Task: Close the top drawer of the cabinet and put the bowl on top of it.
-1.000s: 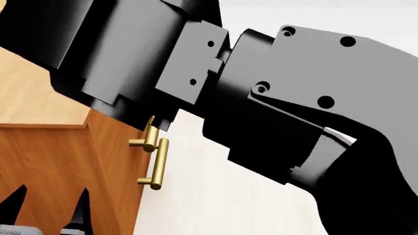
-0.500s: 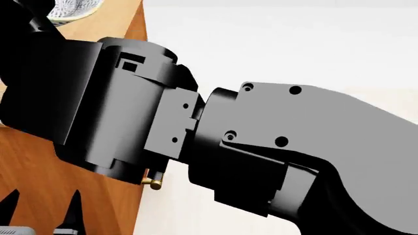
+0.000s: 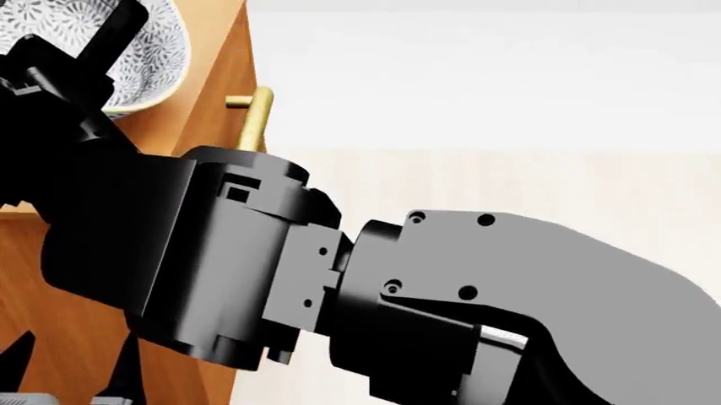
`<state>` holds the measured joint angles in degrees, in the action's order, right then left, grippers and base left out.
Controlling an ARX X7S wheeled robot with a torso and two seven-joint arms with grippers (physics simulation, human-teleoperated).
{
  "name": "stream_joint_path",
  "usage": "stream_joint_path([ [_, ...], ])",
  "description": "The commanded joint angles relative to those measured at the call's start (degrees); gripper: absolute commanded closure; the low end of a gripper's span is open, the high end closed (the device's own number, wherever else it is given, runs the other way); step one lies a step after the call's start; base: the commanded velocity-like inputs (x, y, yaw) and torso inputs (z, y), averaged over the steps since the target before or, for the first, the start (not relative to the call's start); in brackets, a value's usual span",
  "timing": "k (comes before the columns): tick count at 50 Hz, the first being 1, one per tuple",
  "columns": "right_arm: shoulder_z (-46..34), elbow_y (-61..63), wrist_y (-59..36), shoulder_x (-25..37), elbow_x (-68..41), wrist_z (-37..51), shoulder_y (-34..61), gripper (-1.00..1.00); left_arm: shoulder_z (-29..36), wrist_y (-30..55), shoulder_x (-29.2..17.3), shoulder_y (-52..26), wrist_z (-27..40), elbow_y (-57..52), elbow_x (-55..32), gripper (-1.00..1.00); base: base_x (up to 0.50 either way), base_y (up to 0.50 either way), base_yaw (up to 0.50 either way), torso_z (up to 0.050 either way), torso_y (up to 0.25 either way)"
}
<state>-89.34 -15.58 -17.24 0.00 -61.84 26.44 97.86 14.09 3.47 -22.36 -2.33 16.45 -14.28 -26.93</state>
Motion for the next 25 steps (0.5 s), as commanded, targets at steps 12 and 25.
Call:
stream_joint_path([
  [12, 0.33, 2.01, -3.41, 0.0, 2.24, 0.46, -0.95, -1.0, 0.22, 0.52, -0.43, 1.04, 0.96, -2.69, -0.67, -1.0, 0.0, 0.0, 0.0, 0.0, 0.0],
  [25, 0.53, 0.21, -4.93, 0.0, -4.26, 4.49, 11.48, -1.0, 0.89, 1.62, -0.88, 1.26, 1.68, -4.75, -0.53, -1.0, 0.0, 0.0, 0.0, 0.0, 0.0],
])
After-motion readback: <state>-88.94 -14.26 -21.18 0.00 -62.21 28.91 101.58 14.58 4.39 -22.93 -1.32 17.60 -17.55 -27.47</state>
